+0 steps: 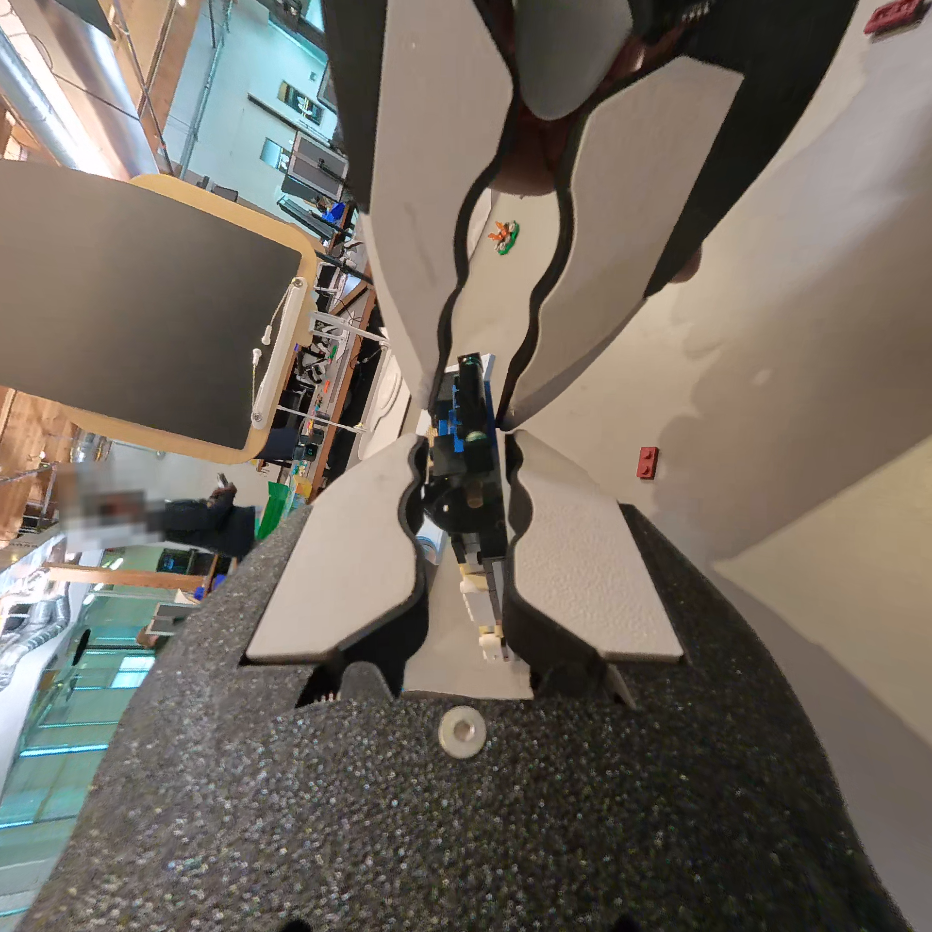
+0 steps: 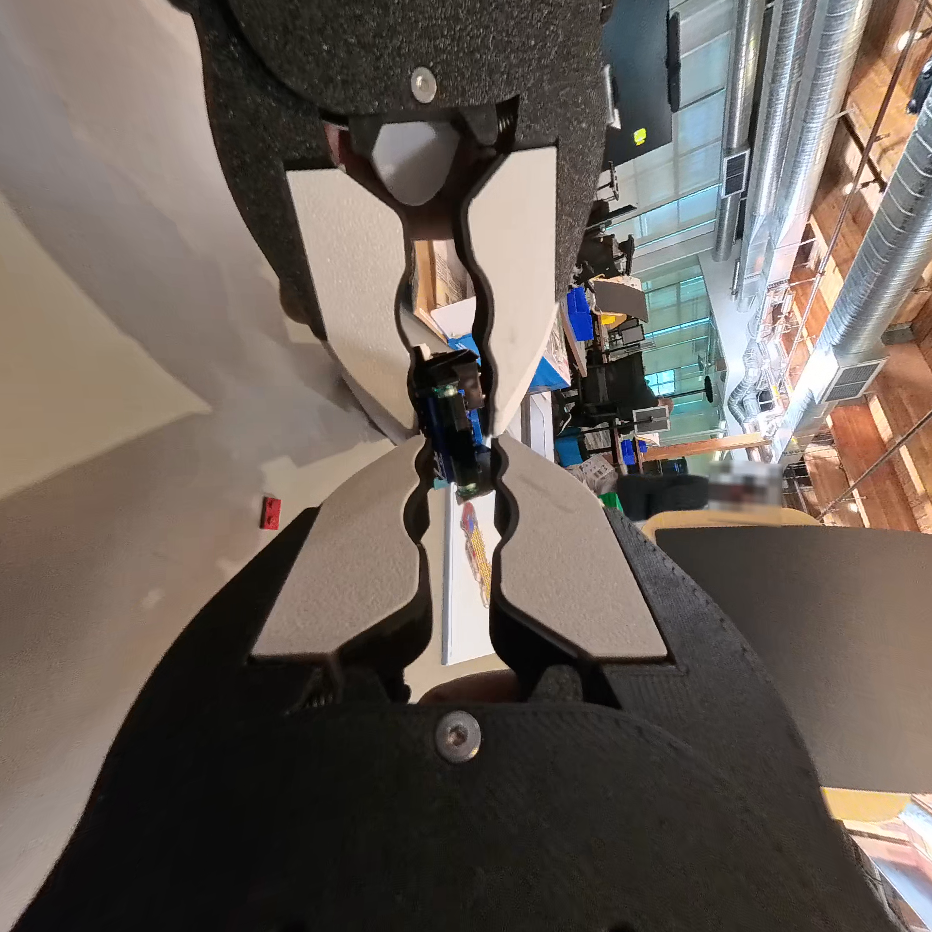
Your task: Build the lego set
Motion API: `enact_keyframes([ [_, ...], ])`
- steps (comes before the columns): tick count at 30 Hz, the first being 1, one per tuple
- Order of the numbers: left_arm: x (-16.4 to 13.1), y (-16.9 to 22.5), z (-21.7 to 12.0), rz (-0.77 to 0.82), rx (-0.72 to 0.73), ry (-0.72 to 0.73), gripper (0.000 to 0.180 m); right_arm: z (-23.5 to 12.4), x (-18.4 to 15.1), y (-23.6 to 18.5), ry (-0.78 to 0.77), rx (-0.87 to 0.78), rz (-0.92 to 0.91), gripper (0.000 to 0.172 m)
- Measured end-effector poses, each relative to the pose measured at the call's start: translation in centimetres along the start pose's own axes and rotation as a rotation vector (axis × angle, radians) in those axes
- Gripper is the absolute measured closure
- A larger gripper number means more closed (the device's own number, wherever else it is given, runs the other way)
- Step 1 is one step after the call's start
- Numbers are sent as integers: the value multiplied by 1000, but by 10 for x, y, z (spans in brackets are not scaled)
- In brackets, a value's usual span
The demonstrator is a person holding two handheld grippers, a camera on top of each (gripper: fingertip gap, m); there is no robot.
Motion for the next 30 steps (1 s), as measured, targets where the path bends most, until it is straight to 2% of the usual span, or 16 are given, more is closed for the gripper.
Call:
enact_keyframes([
  [4,-7,-1,2,-44,31,-42,138,1,4,-1,0,-2,-4,151],
  [7,-13,-2,4,-47,73,-83,147,2,6,-2,2,-7,0,151],
  [15,-21,1,14,-15,97,-78,151,-2,-4,-7,-45,4,49,151],
  [21,-18,-12,32,100,76,-31,152,-20,-44,-20,-98,41,198,150],
  [26,-18,-15,63,203,36,-2,152,-23,-83,-34,-161,44,319,150],
  [30,-29,-12,80,226,54,31,152,-21,-104,-44,-200,55,353,151],
])
Point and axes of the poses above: each gripper's, where its closed fingertips meet, z out along the fingers, x out of its top, y = z × x across the jaws, the point moved 4 cm from there along -z, back along the fingers, and after that the axes turned 11 degrees about -z, right-handed, at the moved point
